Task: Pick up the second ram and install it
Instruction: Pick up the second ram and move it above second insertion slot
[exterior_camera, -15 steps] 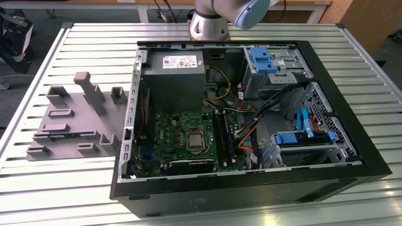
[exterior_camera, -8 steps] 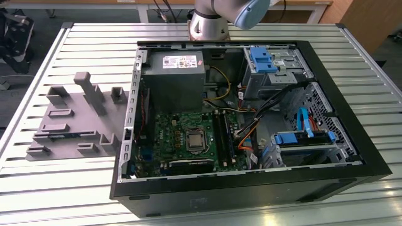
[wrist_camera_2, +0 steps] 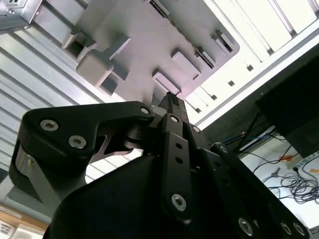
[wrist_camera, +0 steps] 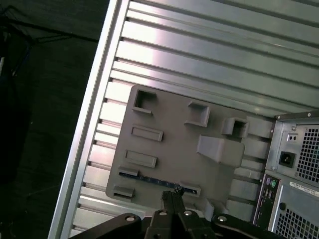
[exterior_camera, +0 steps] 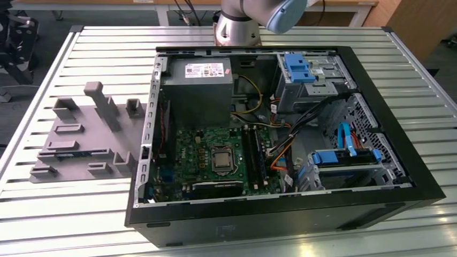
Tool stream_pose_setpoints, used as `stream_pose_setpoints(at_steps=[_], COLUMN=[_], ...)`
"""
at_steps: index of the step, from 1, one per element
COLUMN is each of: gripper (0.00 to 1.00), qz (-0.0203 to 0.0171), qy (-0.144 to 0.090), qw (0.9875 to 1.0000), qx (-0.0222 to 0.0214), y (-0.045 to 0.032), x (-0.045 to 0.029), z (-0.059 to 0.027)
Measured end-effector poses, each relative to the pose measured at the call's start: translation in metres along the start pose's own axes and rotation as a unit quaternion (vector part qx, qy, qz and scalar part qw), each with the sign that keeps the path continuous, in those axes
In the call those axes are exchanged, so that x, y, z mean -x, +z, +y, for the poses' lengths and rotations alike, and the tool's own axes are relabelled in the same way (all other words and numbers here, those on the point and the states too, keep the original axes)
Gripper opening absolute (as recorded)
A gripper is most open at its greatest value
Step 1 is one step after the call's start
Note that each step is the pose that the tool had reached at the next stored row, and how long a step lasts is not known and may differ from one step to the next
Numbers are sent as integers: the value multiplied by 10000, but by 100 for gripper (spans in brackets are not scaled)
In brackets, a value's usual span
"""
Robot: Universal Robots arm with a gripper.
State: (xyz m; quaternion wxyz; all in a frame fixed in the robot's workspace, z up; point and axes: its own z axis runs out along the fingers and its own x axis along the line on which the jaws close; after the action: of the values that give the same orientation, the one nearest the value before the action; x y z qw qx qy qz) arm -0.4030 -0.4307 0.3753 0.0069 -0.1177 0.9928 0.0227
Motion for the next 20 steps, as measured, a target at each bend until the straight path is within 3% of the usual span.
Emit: stream_pose_setpoints(at_steps=[6, 14, 16, 20], gripper=[11, 11, 11, 11], qz=[23, 49, 52, 52], qy=[-515, -1096, -1151, -1153], qw=[9987, 9940, 9933, 9933], qx=[10, 19, 20, 20], y=[14, 21, 21, 21], x=[-1, -4, -4, -4], z=[-1, 0, 0, 0])
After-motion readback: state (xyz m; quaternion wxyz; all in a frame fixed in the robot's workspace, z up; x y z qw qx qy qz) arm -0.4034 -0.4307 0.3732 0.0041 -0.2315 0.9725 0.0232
